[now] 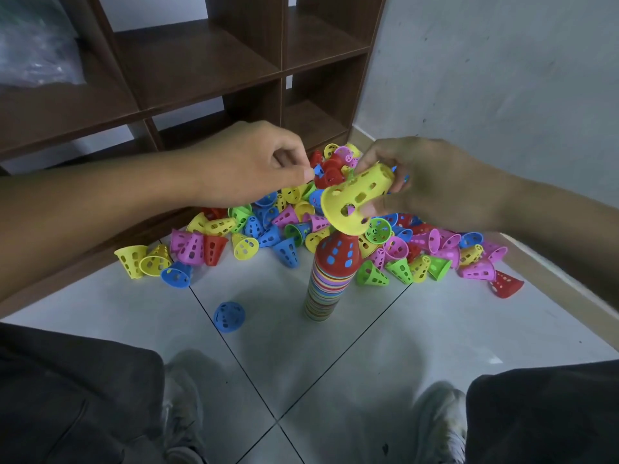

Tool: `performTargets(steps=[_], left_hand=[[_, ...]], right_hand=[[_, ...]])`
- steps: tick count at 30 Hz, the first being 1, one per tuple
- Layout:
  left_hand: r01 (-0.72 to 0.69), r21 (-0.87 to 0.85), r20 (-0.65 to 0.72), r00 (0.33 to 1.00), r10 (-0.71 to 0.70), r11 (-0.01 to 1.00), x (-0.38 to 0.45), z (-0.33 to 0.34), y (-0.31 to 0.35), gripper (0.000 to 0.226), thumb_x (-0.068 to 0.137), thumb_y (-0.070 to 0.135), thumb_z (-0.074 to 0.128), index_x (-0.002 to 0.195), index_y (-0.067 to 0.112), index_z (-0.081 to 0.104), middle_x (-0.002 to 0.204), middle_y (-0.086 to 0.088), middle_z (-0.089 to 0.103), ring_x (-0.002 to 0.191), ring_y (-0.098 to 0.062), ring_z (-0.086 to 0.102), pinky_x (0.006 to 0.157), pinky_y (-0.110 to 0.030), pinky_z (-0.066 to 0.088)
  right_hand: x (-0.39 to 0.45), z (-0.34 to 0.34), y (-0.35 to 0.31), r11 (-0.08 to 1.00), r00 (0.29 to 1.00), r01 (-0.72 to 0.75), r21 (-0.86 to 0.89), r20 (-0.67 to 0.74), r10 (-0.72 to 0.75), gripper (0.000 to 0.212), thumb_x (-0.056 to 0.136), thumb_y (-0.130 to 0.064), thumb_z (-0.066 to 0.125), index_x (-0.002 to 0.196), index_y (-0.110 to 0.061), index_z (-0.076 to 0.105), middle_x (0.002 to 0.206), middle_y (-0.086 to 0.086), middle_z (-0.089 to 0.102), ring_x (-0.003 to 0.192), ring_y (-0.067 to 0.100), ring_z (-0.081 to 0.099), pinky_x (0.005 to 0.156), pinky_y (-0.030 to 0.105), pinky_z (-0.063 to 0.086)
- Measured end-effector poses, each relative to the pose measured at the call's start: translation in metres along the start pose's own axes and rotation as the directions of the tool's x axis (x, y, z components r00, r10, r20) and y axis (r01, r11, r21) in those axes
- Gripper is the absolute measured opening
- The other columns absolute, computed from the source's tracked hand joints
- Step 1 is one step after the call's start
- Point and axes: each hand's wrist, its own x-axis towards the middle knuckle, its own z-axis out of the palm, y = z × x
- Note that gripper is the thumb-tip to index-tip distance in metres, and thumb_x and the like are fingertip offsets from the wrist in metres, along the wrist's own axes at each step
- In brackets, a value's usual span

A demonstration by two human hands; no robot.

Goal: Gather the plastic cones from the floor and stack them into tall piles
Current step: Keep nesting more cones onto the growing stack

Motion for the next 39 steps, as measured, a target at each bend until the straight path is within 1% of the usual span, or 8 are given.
performTargets(steps=[4, 8, 12, 25, 29, 33, 36, 39], left_hand=[[-0.003, 0.009, 0.009, 1.000, 0.003, 1.000, 0.001, 0.002, -0.001, 0.019, 0.096, 0.044, 0.059, 0.103, 0.031, 0.071, 0.100, 0.015, 0.071, 0.093, 0.004, 0.066, 0.086, -0.026, 0.056], [-0.001, 0.025, 0.010, 1.000, 0.001, 1.000, 0.001, 0.003, 0.000, 0.018, 0.096, 0.044, 0.060, 0.102, 0.031, 0.071, 0.099, 0.014, 0.071, 0.093, 0.002, 0.066, 0.087, -0.031, 0.057], [-0.009, 0.036, 0.014, 1.000, 0.009, 0.999, 0.000, 0.003, -0.001, 0.018, 0.097, 0.044, 0.060, 0.102, 0.031, 0.071, 0.098, 0.014, 0.072, 0.092, 0.002, 0.067, 0.087, -0.032, 0.058], [-0.039, 0.085, 0.003, 0.999, 0.039, 0.996, -0.009, 0.000, 0.015, 0.016, 0.096, 0.044, 0.060, 0.100, 0.032, 0.071, 0.096, 0.015, 0.071, 0.091, 0.006, 0.064, 0.078, -0.019, 0.054], [-0.068, 0.069, -0.024, 0.997, 0.070, 0.995, -0.009, 0.006, 0.029, 0.013, 0.096, 0.041, 0.063, 0.097, 0.031, 0.072, 0.091, 0.015, 0.072, 0.088, 0.007, 0.065, 0.080, -0.026, 0.058], [-0.096, 0.039, -0.047, 0.994, 0.097, 0.995, -0.003, 0.021, 0.051, 0.012, 0.095, 0.037, 0.065, 0.095, 0.028, 0.072, 0.088, 0.013, 0.072, 0.083, 0.000, 0.067, 0.078, -0.030, 0.057], [-0.138, 0.040, -0.053, 0.989, 0.140, 0.990, 0.004, 0.042, 0.068, 0.008, 0.093, 0.031, 0.067, 0.093, 0.025, 0.072, 0.085, 0.011, 0.071, 0.078, -0.005, 0.067, 0.071, -0.024, 0.053], [-0.184, 0.069, -0.045, 0.981, 0.188, 0.980, 0.020, 0.072, 0.082, 0.008, 0.093, 0.029, 0.066, 0.093, 0.022, 0.071, 0.088, 0.011, 0.071, 0.084, -0.003, 0.065, 0.071, -0.014, 0.046]], right_hand=[[0.003, 0.011, 0.006, 0.996, 0.997, 0.004, -0.092, 0.073, 0.003, 0.047, 0.079, -0.044, 0.082, 0.119, -0.034, 0.061, 0.108, -0.011, 0.061, 0.088, 0.001, 0.054, 0.071, 0.021, 0.043], [0.009, 0.037, 0.013, 0.985, 0.992, 0.011, -0.170, 0.129, 0.012, 0.051, 0.082, -0.042, 0.080, 0.126, -0.031, 0.057, 0.116, -0.002, 0.057, 0.098, 0.017, 0.053, 0.077, 0.030, 0.043], [0.012, 0.060, 0.015, 0.978, 0.984, 0.000, -0.208, 0.172, 0.036, 0.054, 0.085, -0.044, 0.077, 0.132, -0.029, 0.054, 0.112, -0.001, 0.051, 0.104, 0.021, 0.053, 0.084, 0.036, 0.050], [0.013, 0.067, 0.014, 0.977, 0.975, -0.058, -0.206, 0.200, 0.100, 0.064, 0.085, -0.054, 0.073, 0.136, -0.024, 0.050, 0.111, -0.002, 0.053, 0.103, 0.022, 0.057, 0.088, 0.042, 0.054], [0.004, 0.053, 0.021, 0.984, 0.967, -0.155, -0.086, 0.190, 0.169, 0.056, 0.089, -0.055, 0.068, 0.132, -0.024, 0.051, 0.112, 0.001, 0.066, 0.103, 0.022, 0.062, 0.088, 0.037, 0.052], [-0.016, 0.039, 0.043, 0.968, 0.961, -0.217, -0.126, 0.149, 0.234, 0.038, 0.093, -0.050, 0.065, 0.119, -0.025, 0.056, 0.118, 0.000, 0.066, 0.102, 0.020, 0.060, 0.085, 0.033, 0.047], [-0.032, 0.030, 0.071, 0.947, 0.949, -0.268, -0.178, 0.120, 0.291, 0.050, 0.091, -0.051, 0.067, 0.132, -0.024, 0.054, 0.114, -0.001, 0.063, 0.105, 0.023, 0.059, 0.094, 0.037, 0.050], [-0.042, 0.028, 0.112, 0.915, 0.928, -0.329, -0.233, 0.101, 0.360, 0.050, 0.089, -0.054, 0.066, 0.130, -0.027, 0.056, 0.116, -0.001, 0.061, 0.110, 0.024, 0.058, 0.095, 0.038, 0.050]])
